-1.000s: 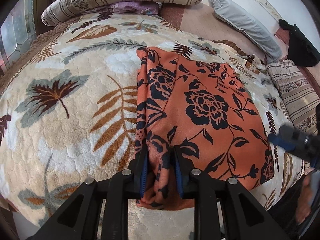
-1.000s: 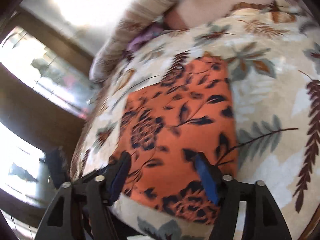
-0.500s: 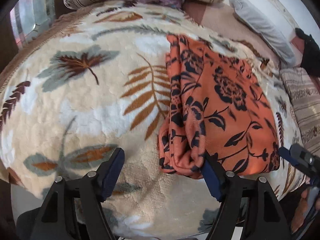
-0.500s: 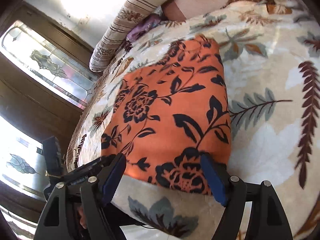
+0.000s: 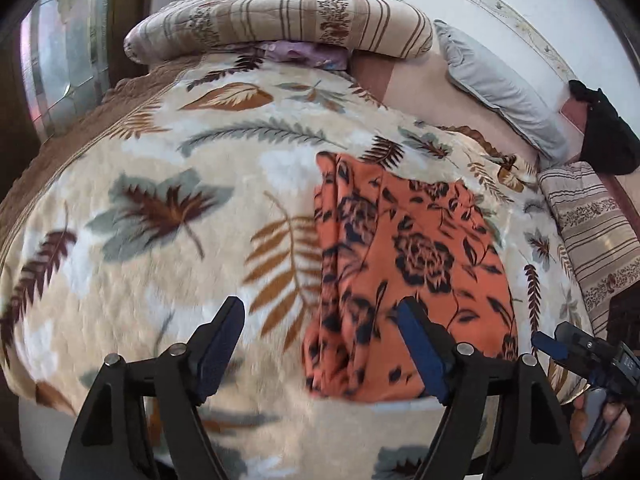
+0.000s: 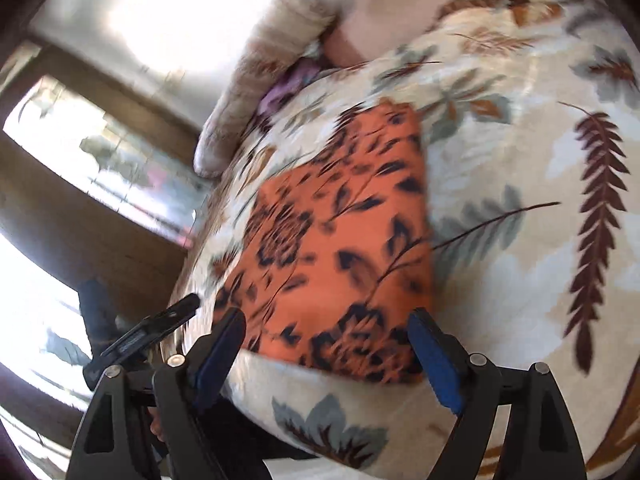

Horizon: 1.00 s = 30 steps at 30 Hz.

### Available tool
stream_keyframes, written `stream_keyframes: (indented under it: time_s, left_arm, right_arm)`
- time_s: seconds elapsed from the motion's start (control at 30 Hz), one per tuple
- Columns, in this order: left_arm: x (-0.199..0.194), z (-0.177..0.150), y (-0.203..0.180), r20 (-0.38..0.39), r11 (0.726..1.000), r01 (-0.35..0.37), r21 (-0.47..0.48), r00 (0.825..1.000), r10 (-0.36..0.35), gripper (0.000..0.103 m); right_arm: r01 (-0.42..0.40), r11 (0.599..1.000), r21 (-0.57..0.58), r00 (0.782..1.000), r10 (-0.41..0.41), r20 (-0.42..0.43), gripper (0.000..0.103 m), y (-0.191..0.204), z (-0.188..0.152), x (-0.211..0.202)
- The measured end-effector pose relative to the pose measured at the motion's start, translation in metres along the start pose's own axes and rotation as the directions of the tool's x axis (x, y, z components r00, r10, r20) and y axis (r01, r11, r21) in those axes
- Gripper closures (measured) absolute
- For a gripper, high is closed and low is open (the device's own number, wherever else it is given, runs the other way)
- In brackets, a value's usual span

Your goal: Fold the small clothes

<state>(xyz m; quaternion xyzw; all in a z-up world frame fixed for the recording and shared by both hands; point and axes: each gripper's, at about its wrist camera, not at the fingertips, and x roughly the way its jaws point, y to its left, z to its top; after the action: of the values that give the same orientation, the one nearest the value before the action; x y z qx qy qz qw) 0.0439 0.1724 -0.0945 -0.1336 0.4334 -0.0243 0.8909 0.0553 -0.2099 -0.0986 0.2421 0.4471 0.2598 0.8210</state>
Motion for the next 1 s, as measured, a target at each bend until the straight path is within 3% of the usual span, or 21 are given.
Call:
stream_keyframes:
  time_s: [0.1,0.27,0.3,0.4,0.5,0.63,0.73,0.77,0.8,0.83,0.9,1.0]
  left_arm:
    - [0.021,0.020,0.002,-0.024,0.999,0.038,-0.022,0.999,-0.039,0.024]
    - [0.055,0.036,-0.006,-0.081,0.980,0.182,-0.085,0.979,-0.188,0.024]
    - [0.064,0.037,-0.006,-0.098,0.979,0.182,-0.089,0.977,-0.191,0.024]
    - [0.092,0.032,-0.005,-0.177,0.998,0.049,-0.031,0.983,-0.054,0.032]
    - [0.090,0.033,0.002,-0.179,0.996,0.079,-0.049,0.980,-0.086,0.034]
    - [0.071,0.051,-0.002,-0.121,0.993,0.121,-0.006,0.985,-0.121,0.034]
    - [0.081,0.072,-0.005,-0.118,0.994,0.107,0.028,0.988,-0.103,0.034]
    - [0.088,0.078,-0.004,-0.124,0.994,0.103,0.032,0.987,-0.098,0.042]
    - [0.098,0.088,-0.003,-0.143,0.993,0.116,0.018,0.983,-0.113,0.063]
    - [0.108,0.096,-0.001,-0.172,0.991,0.137,-0.004,0.976,-0.136,0.070]
    - [0.132,0.111,0.002,-0.227,0.989,0.139,-0.047,0.963,-0.146,0.072]
    - [0.154,0.124,-0.004,-0.275,0.989,0.141,-0.047,0.950,-0.149,0.062]
  right_arm:
    - [0.003,0.998,0.068,1.000,-0.004,0.014,0.018,-0.017,0.018,0.001]
    - [-0.014,0.991,0.136,0.999,0.018,-0.029,0.018,-0.034,0.043,0.022]
    - [-0.006,0.990,0.140,0.999,0.012,-0.040,0.018,-0.036,0.048,0.025]
    - [-0.028,0.988,0.152,0.996,0.041,-0.079,0.018,-0.042,0.058,0.043]
    - [0.040,0.986,0.160,0.990,-0.018,-0.141,0.018,-0.047,0.059,0.059]
    - [0.098,0.992,0.077,0.992,-0.092,-0.087,0.018,-0.031,0.051,0.049]
    - [0.159,0.987,-0.020,0.987,-0.158,0.034,0.018,-0.005,0.044,0.029]
    - [0.144,0.988,-0.058,0.988,-0.141,0.061,0.018,0.007,0.041,0.024]
    - [0.122,0.988,-0.096,0.991,-0.116,0.066,0.018,0.017,0.037,0.023]
    - [0.102,0.986,-0.131,0.993,-0.094,0.066,0.018,0.026,0.032,0.022]
    - [0.064,0.980,-0.188,0.998,-0.061,0.025,0.018,0.041,0.019,0.031]
    - [0.082,0.964,-0.253,0.994,-0.097,-0.046,0.018,0.046,-0.001,0.056]
